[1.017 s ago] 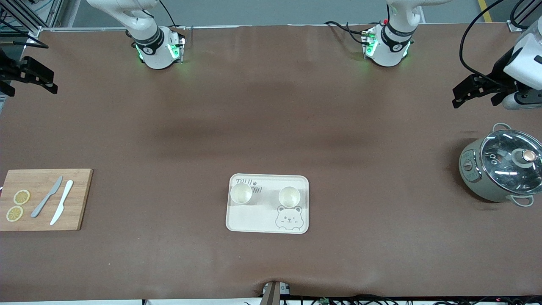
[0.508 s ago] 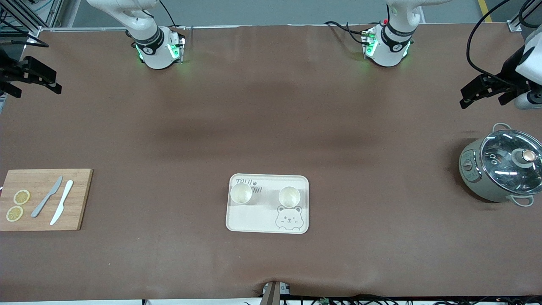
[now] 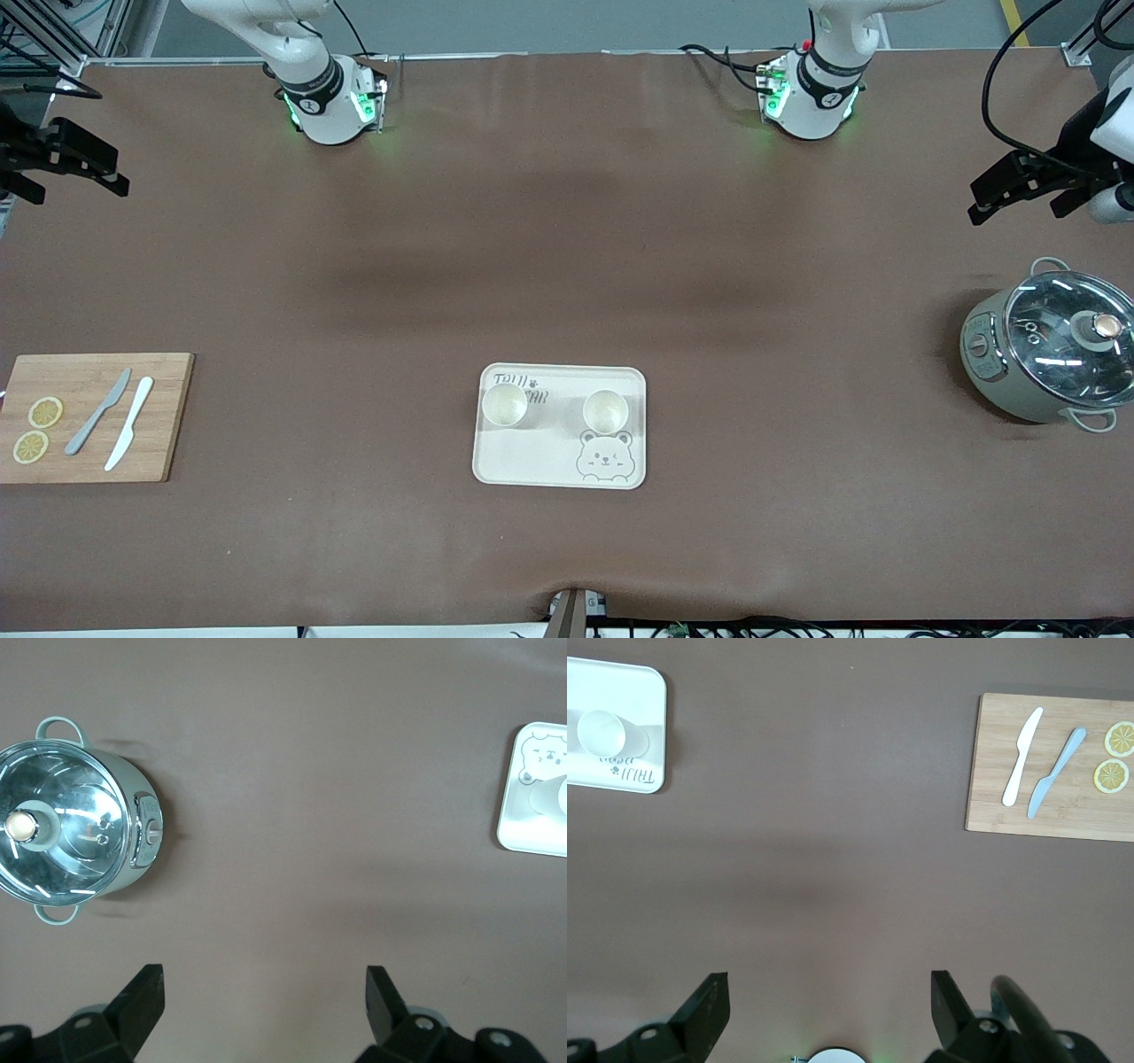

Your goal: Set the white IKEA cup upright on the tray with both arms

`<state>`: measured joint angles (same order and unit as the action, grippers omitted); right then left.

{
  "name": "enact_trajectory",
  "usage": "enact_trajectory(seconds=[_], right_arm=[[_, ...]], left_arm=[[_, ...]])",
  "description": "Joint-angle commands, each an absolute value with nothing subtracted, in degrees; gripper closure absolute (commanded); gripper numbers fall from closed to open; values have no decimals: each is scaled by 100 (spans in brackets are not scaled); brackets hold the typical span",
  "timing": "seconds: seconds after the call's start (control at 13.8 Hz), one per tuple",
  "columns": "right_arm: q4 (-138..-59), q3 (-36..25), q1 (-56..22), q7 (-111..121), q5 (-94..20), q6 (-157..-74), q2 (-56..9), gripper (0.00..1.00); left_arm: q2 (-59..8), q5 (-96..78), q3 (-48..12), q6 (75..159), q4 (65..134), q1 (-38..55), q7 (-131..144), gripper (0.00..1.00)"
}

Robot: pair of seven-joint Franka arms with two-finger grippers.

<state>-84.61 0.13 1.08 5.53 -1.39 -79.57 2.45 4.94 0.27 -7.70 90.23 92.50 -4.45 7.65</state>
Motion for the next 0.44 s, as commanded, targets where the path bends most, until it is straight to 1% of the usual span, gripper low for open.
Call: enact_trajectory(seconds=[0.0,0.36], right_arm=[[-8561,62,220,606,-229,-7945,360,0],[-8561,53,229,606,-229,-7937,352,0]], left_arm=[[431,62,-791,8745,8878,-483,668,0],[404,53,-791,8710,8780,-519,677,0]])
